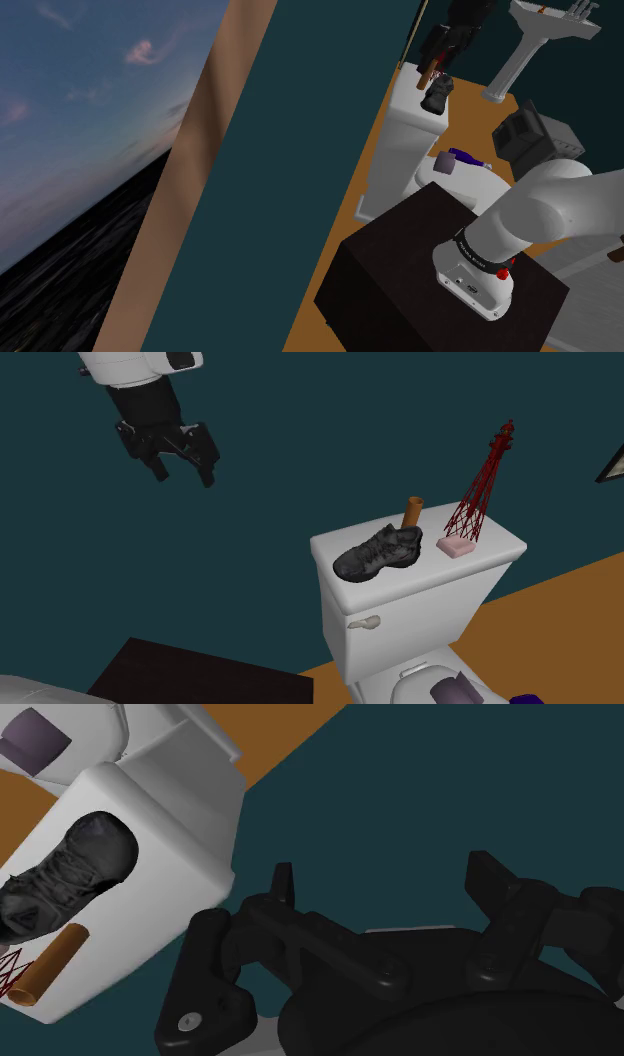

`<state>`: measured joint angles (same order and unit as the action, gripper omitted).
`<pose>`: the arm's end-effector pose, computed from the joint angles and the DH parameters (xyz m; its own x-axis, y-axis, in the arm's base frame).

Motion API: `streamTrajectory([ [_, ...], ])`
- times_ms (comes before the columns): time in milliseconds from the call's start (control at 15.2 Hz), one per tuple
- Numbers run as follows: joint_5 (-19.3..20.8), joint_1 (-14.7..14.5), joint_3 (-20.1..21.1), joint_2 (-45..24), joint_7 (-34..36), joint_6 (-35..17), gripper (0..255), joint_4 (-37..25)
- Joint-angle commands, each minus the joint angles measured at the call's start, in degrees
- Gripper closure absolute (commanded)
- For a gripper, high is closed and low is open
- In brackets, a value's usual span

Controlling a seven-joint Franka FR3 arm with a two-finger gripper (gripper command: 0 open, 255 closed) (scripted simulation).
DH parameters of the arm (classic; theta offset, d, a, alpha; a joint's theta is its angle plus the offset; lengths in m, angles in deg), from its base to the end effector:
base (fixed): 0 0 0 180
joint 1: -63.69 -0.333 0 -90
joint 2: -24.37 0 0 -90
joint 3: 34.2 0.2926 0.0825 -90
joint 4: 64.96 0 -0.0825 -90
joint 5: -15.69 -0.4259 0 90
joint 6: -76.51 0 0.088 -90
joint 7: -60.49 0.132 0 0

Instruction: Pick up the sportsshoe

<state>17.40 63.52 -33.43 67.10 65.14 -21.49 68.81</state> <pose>0.3927 0.0036 0.5584 0.9903 -0.0631 0.1238 -0.0671 -0.9973 0.0290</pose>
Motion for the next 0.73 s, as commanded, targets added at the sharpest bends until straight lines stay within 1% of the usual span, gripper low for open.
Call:
streamTrajectory([
  [0, 0.0, 0.0, 0.0, 0.0, 0.0, 0.0, 0, 0.0],
  [660, 3.82, 8.73, -4.4, -8.26, 8.19, -17.88, 0, 3.99],
])
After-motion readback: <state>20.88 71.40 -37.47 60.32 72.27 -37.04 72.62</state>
